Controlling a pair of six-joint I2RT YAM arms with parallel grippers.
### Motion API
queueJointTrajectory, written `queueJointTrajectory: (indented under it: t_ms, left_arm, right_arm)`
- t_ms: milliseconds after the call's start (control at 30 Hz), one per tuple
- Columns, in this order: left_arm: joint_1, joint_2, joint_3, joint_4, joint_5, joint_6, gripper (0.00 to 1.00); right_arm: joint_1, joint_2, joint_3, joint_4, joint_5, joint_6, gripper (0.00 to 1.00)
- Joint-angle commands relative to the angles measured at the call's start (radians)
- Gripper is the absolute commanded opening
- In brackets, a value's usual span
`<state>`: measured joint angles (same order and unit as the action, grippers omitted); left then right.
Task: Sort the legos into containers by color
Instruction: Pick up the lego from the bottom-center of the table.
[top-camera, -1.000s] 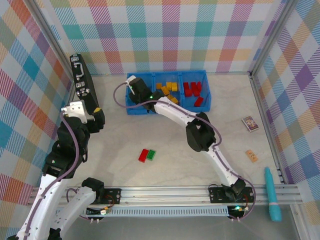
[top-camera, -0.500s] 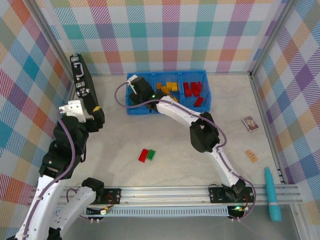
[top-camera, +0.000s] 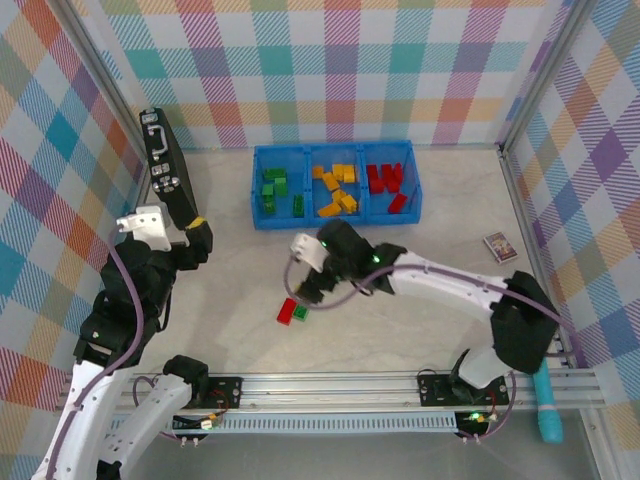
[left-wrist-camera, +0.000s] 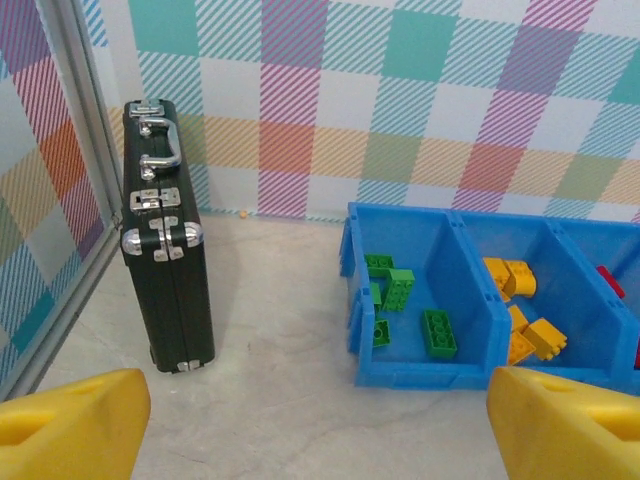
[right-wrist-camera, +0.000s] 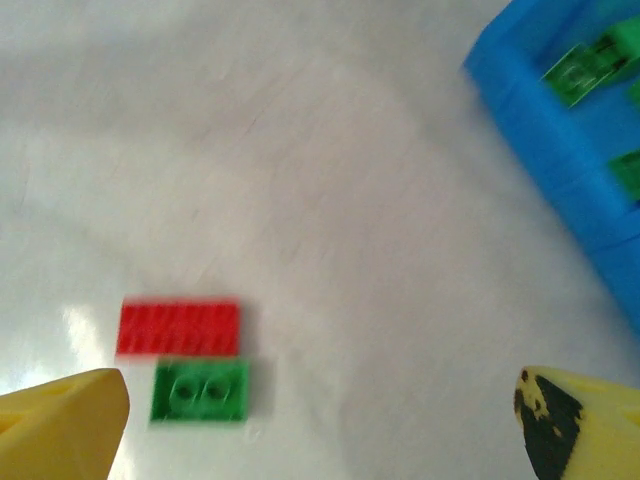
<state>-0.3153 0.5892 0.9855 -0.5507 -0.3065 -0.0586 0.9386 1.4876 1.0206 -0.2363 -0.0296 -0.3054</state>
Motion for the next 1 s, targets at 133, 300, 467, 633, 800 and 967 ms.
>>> queueJointTrajectory:
  t_ms: [133,300,467,633,800,967]
  left_arm:
    - [0.010,-0.025,-0.001,-0.030,0.014,0.021,0.87]
    - [0.010,-0.019,0.023,-0.037,-0.020,0.060,0.88]
    - [0.008,-0.010,0.027,-0.025,-0.023,0.075,0.88]
    - [0.008,-0.007,0.012,-0.013,-0.021,0.074,0.88]
    - [0.008,-0.012,0.006,-0.002,-0.029,0.080,0.89]
    - [0.008,-0.014,0.000,0.009,-0.036,0.084,0.89]
  right_arm:
    - [0.018,-0.053,-0.220,0.288,-0.137,-0.031,0.99]
    - [0.063,0.028,-0.294,0.439,-0.105,0.005,0.99]
    - [0.077,0.140,-0.272,0.502,-0.097,0.022,0.99]
    - [0.084,0.228,-0.240,0.519,-0.063,0.033,0.99]
    - [0.087,0.281,-0.219,0.514,-0.052,0.069,0.99]
    - [0.089,0.331,-0.194,0.521,-0.037,0.080,0.87]
